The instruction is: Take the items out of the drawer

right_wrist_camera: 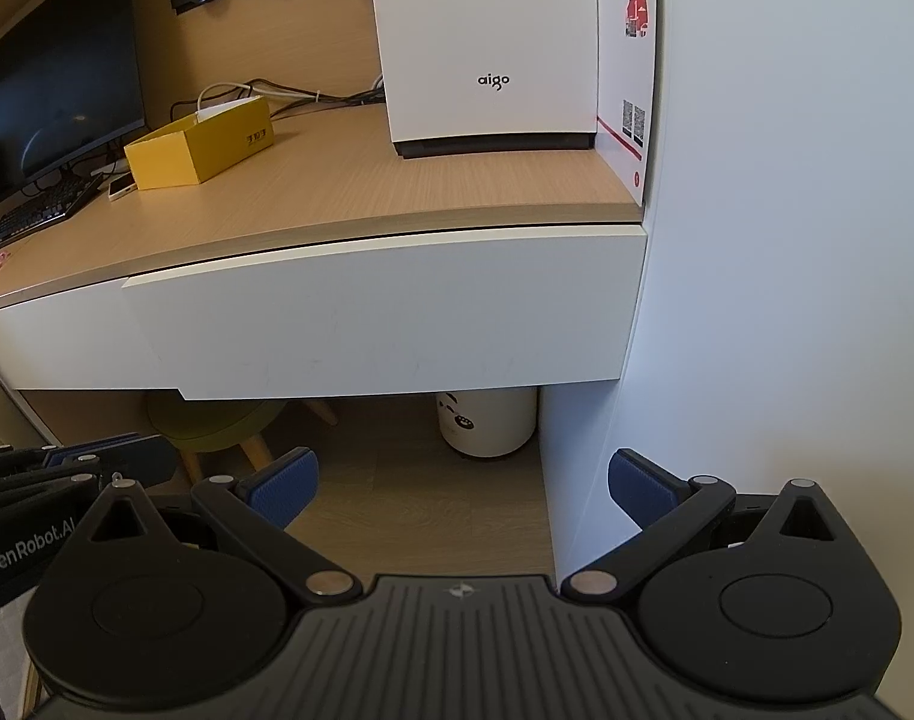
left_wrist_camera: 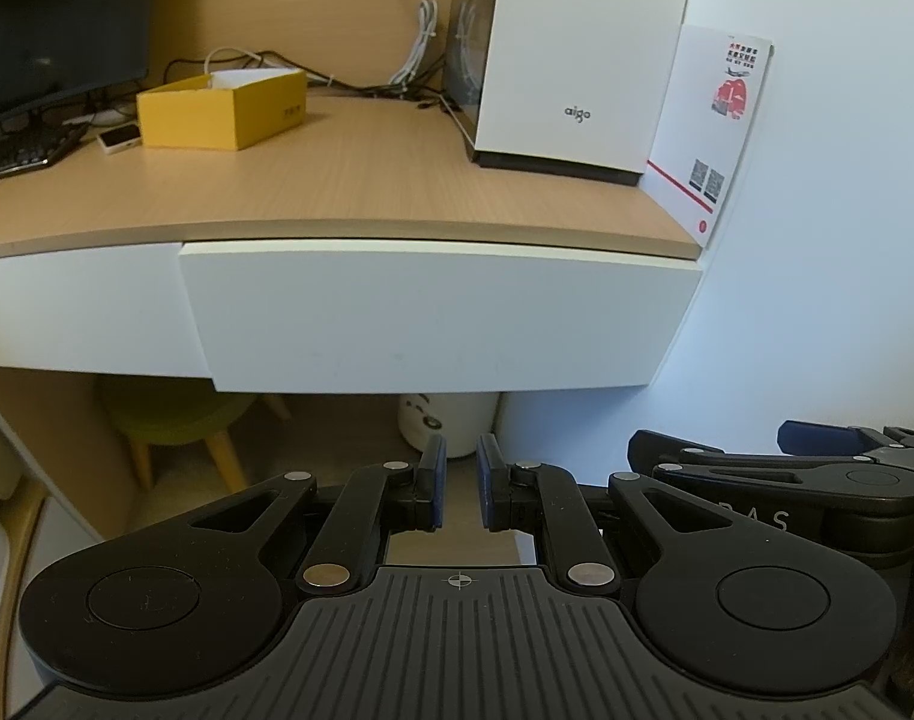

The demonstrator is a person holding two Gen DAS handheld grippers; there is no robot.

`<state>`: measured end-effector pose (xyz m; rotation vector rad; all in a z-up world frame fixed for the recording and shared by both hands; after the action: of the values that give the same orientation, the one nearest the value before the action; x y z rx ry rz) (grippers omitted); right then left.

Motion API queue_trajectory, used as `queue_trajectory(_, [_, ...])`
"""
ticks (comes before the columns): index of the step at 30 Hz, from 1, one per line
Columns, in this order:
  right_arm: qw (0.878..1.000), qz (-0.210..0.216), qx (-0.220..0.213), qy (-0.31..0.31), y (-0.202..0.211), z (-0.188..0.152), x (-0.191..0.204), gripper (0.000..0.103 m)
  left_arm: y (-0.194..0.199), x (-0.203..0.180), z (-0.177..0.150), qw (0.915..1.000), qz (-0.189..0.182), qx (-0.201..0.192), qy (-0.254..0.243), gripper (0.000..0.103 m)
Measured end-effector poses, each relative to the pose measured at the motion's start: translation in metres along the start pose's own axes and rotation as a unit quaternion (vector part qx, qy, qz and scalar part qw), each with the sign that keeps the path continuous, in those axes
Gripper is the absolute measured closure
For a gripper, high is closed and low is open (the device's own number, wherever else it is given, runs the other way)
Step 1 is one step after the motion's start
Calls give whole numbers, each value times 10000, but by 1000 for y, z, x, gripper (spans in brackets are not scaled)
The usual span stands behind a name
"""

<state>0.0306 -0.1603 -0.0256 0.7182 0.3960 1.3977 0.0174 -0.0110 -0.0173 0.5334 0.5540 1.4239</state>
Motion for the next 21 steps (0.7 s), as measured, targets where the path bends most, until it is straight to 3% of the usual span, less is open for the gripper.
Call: queue_trajectory(21, [10000, -16, -3, -24, -1, -1, -1, 0, 0, -3, 0, 10000, -45, 16, -10, 90])
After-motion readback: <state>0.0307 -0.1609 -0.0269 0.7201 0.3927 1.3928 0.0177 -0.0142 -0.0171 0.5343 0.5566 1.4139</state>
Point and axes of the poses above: each gripper's, at about its wrist camera, not at the fingertips, and y roughly against the way its jaws point, x to its left, z to its top, the point moved 2 cm from there along -y, roughly the way its jaws point, and after that the axes turned 5 degrees about -y, right-handed, at the moved point
